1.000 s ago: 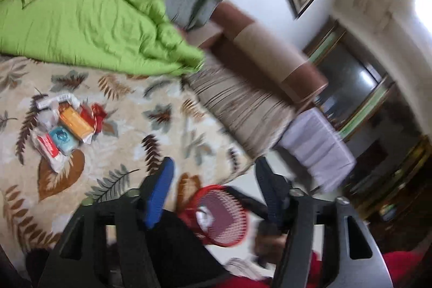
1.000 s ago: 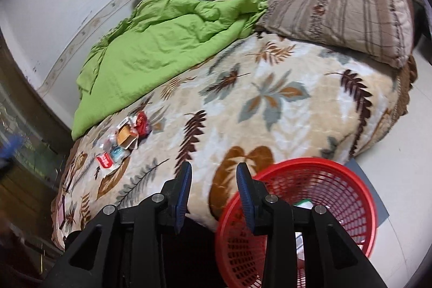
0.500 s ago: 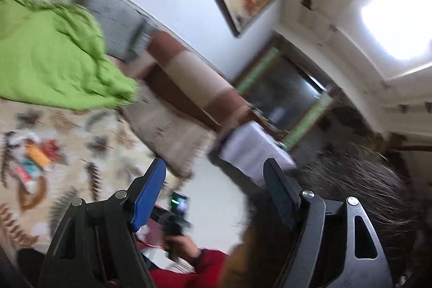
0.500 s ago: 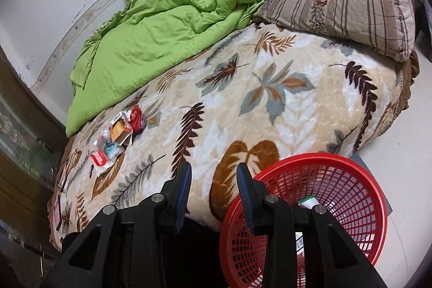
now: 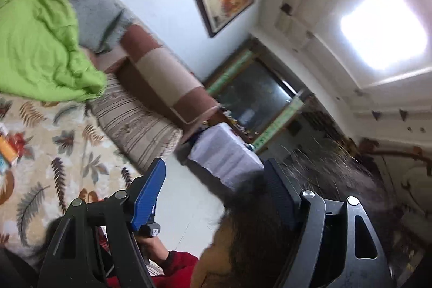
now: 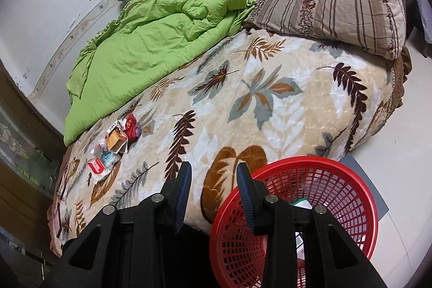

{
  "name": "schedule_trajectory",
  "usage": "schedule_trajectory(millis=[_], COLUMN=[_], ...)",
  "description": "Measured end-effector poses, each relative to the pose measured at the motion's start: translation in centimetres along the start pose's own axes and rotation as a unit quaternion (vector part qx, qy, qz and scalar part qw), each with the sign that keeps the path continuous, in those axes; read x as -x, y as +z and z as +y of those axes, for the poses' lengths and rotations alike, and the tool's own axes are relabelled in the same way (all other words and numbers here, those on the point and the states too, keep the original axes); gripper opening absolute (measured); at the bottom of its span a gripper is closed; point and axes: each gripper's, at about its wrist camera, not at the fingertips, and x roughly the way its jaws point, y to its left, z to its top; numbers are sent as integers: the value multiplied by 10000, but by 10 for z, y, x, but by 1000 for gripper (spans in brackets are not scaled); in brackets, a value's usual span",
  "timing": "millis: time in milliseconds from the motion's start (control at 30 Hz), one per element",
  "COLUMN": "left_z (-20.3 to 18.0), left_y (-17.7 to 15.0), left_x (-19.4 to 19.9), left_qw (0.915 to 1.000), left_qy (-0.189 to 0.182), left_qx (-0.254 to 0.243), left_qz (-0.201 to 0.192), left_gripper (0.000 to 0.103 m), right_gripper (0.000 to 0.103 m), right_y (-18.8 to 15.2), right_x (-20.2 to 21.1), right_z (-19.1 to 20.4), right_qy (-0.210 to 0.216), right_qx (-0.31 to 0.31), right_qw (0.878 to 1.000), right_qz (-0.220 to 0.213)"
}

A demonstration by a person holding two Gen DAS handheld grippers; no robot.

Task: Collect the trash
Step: 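Move both open tools back to the trash pile on the bed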

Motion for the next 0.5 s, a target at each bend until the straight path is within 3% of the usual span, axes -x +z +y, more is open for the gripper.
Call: schedule_trajectory(millis=[100,167,233,367,433,500], left_z=[18,54,88,161,210,256], left_y=[-5,-2,-2,-4,-11,-16], left_x=[16,25,32,33,30,31], left_qw=[9981,9939,9844,9501,9294,9151], left_qy=[441,855,1470,2868,3352,3581], left_qx=[-53,475,754,1109,1508,1832], left_qz=[-425,-514,-610,-525,-351,-286], left_gripper=[80,80,81,85,85,85], right_gripper=[37,38,38,44,49,52], right_y=[2,7,11,18,21,24], right_x=[-2,-4,-7,-20,-30,-42], right_z=[2,9,19,48,65,83], right_qy=[48,141,235,490,673,784], right_qx=[27,92,267,639,779,970], right_qw=[10000,9999,9994,9968,9947,9921], right_qz=[-3,4,-29,-1,52,150])
